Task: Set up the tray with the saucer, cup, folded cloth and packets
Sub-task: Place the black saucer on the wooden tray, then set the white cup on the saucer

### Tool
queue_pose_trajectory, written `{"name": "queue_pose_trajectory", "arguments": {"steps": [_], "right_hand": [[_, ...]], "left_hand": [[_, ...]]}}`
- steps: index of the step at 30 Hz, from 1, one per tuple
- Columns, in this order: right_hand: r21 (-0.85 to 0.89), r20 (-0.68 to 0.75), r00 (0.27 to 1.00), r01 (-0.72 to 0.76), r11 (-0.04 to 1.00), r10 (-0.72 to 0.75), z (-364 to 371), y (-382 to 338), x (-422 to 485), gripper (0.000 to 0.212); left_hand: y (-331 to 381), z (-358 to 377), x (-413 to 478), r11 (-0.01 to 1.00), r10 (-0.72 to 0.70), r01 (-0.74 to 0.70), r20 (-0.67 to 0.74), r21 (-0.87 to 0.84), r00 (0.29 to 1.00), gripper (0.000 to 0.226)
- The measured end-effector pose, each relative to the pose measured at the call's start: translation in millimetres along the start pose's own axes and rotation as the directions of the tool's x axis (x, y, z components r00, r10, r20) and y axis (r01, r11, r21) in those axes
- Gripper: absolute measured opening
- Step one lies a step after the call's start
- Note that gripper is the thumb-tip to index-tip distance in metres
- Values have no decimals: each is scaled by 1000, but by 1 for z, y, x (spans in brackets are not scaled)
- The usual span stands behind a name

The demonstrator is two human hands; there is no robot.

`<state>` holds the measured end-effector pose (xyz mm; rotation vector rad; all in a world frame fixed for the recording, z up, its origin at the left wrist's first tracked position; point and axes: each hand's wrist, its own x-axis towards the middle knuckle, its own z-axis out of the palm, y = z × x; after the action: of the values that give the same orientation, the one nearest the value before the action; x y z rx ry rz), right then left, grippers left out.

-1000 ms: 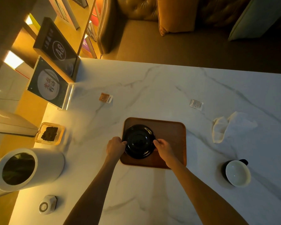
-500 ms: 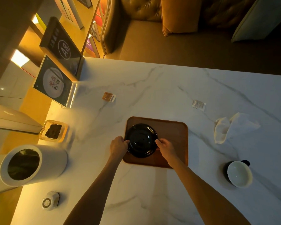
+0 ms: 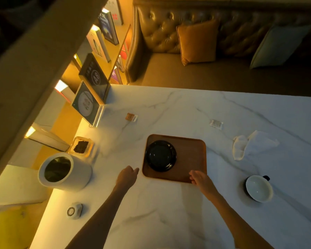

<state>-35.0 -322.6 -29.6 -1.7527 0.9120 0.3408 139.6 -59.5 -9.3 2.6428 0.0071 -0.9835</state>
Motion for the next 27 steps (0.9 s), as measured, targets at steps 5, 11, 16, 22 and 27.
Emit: {"name": "queue_pose_trajectory", "arguments": {"steps": [5,11,16,22,27], "right_hand": [[-301,-106,990,59,952,-95,-24,42,-55,38],[-531,-180,973,30,847,-148,-33,78,-115,42],[-564,-162,985,-48,825,-53,-18,95,-160,48],[-320,-209,977,-99,942,32,-1,101,-213,44],[-89,-242,956,-190,978,164,-28,109,-236,43]], "left_hand": [[-22,6,-59,980,85,-75,-46,182,995,45],[-29,38,-111,928,196,-183,-8,326,981,44],[-27,69,-135,878,277,-296,106,375,955,44],[-28,100,-146,858,346,-426,288,288,893,40],[-4,111,-155,848,377,-473,355,239,855,37]]}}
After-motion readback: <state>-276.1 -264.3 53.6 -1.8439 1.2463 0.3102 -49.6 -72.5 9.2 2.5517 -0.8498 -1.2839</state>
